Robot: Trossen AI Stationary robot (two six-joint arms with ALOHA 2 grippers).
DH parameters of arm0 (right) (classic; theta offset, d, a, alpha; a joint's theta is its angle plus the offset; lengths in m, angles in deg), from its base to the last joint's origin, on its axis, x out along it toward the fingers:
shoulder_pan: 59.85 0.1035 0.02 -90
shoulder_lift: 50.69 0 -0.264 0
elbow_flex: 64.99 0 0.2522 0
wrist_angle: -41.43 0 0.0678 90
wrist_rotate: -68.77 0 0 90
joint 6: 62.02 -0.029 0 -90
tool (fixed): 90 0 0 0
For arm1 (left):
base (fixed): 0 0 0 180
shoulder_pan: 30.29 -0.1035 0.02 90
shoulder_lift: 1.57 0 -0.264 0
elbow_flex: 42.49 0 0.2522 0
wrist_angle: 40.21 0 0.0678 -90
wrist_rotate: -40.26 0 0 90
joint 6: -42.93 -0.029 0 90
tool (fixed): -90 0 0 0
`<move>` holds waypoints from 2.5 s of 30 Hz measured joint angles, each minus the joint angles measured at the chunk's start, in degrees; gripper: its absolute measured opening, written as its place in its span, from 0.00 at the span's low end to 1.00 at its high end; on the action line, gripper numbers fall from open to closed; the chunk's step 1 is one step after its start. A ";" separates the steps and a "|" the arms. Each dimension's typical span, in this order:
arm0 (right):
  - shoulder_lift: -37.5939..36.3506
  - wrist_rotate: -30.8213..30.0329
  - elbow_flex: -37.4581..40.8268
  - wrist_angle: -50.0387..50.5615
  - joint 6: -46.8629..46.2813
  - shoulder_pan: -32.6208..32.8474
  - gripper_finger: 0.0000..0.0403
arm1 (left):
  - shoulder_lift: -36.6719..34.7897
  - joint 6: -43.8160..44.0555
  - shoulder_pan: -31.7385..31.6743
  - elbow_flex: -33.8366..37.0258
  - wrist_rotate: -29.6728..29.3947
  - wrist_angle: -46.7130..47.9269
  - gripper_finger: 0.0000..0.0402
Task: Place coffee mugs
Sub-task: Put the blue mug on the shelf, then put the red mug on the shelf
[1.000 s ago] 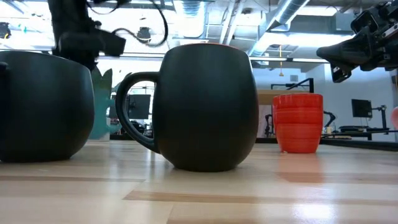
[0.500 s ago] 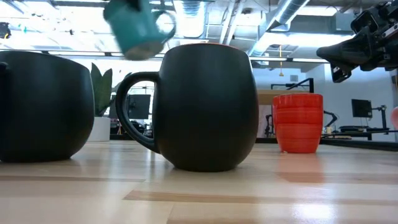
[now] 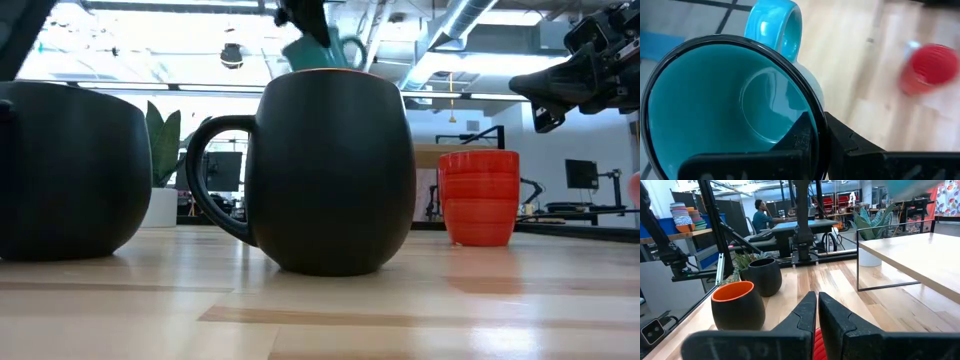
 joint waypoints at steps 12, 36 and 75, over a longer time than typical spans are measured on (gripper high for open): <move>0.00 0.00 0.00 0.00 0.00 0.01 0.12 | 8.94 -2.28 -11.59 -5.17 6.16 10.14 0.01; 0.01 0.00 0.00 0.00 0.00 -0.01 0.12 | 11.94 -5.22 -12.70 -4.34 6.90 10.22 0.03; 0.02 0.00 0.00 0.00 0.00 0.01 0.12 | -2.05 4.14 -9.41 -7.31 8.68 8.68 0.43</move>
